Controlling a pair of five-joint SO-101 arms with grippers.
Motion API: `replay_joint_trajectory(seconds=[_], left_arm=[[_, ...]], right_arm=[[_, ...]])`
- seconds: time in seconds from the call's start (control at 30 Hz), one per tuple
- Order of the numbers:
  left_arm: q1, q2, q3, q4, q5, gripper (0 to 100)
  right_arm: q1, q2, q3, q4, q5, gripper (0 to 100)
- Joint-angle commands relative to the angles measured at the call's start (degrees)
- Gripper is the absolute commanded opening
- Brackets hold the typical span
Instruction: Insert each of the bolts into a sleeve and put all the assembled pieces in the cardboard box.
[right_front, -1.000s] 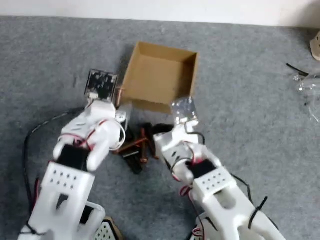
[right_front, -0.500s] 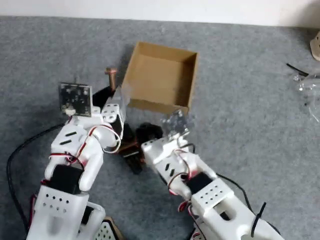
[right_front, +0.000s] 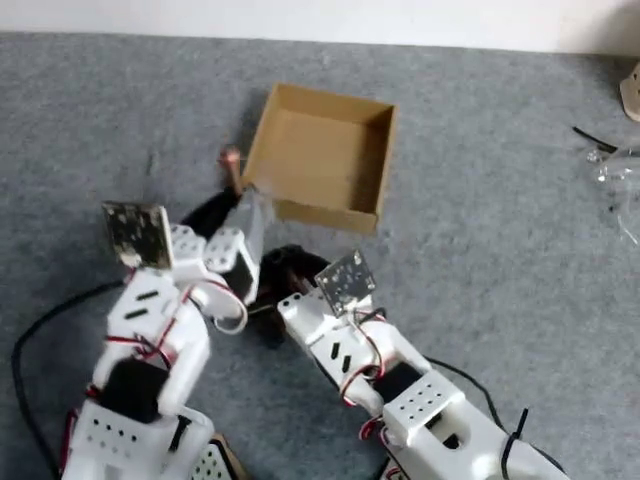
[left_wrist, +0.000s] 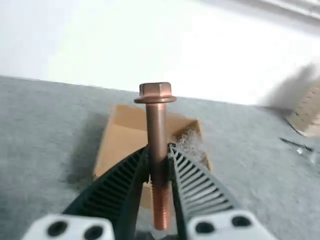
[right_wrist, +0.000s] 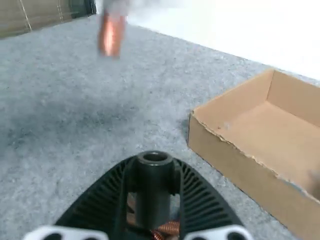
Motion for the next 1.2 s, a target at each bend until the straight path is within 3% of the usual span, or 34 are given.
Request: replay_joint_trajectory(seconds=[0.0, 0.2, 0.83, 0.97, 1.17], left_arm=[[2.15, -6.81, 2.95, -4.75, 0.18, 1], [1.98, -13.93, 11.38, -10.46, 0.18, 1], [2.51, -16.92, 13.32, -8.62, 0.26, 1], [4.44, -16.84, 14.55, -7.82, 0.26, 1], [4.53, -16.75, 15.52, -10.73, 0.18, 1]], right_arm=[[1.63, -2.33, -0.4, -5.05, 0.79, 0.4], [2.33, -2.33, -0.31, -5.23, 0.88, 0.4], [2.95, -2.95, 2.15, -5.58, 2.99, 0.4], [3.3, -9.89, 3.38, -5.14, 9.14, 0.4], [3.12, -29.32, 13.76, -5.05, 9.14, 0.4]])
